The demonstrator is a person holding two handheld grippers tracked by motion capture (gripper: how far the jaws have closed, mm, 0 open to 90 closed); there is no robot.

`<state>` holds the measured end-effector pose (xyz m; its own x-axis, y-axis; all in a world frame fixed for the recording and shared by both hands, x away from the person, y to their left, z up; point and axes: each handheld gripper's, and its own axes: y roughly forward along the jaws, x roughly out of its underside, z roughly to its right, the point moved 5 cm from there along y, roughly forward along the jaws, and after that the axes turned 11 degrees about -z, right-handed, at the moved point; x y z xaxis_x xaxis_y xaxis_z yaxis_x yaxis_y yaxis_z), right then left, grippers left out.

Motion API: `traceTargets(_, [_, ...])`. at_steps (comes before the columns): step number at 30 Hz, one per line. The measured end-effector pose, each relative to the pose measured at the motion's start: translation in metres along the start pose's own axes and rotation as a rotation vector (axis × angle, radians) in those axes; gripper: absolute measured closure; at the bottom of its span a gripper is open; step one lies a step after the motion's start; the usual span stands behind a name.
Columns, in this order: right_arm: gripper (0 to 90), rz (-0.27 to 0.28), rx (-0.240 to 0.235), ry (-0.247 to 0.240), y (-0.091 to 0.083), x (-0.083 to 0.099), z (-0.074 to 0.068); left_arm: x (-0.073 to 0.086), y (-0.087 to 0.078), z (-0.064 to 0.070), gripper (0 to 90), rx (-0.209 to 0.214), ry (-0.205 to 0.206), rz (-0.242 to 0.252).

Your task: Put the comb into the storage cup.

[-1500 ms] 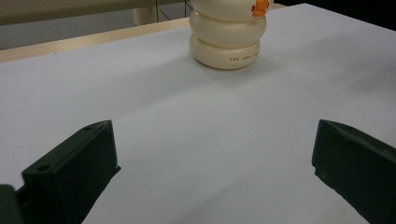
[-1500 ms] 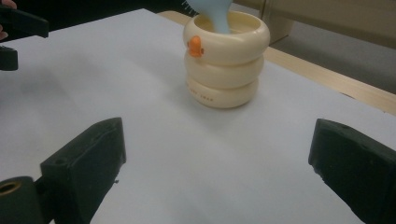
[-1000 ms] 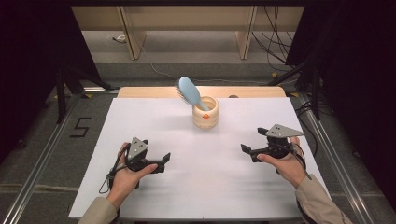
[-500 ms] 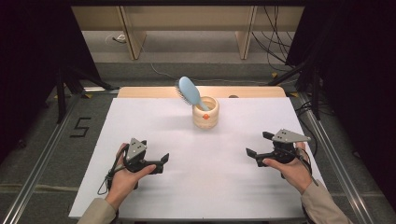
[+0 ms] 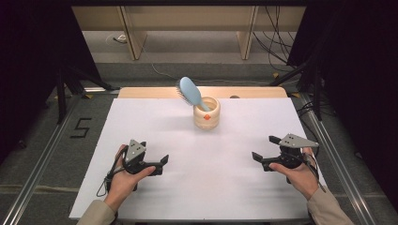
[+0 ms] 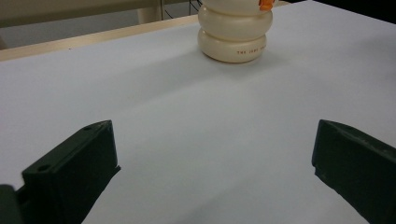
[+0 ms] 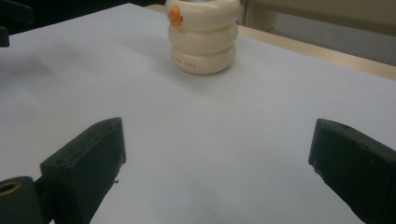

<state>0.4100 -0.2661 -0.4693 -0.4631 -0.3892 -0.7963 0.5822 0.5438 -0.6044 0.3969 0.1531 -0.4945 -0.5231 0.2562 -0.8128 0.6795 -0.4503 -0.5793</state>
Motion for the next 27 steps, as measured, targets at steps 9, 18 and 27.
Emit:
traceTargets(9, [4.7,0.001,0.007,0.017,-0.003,0.007,0.003,0.003,0.000,-0.001,0.0,0.001,-0.001,-0.004])
traceTargets(18, [5.0,-0.004,0.016,0.023,-0.004,0.015,0.006,0.005,0.000,-0.002,0.0,-0.001,-0.002,-0.008])
traceTargets(27, [6.6,0.013,0.023,0.030,-0.005,0.017,0.011,0.007,0.002,-0.003,0.0,-0.001,0.002,-0.015])
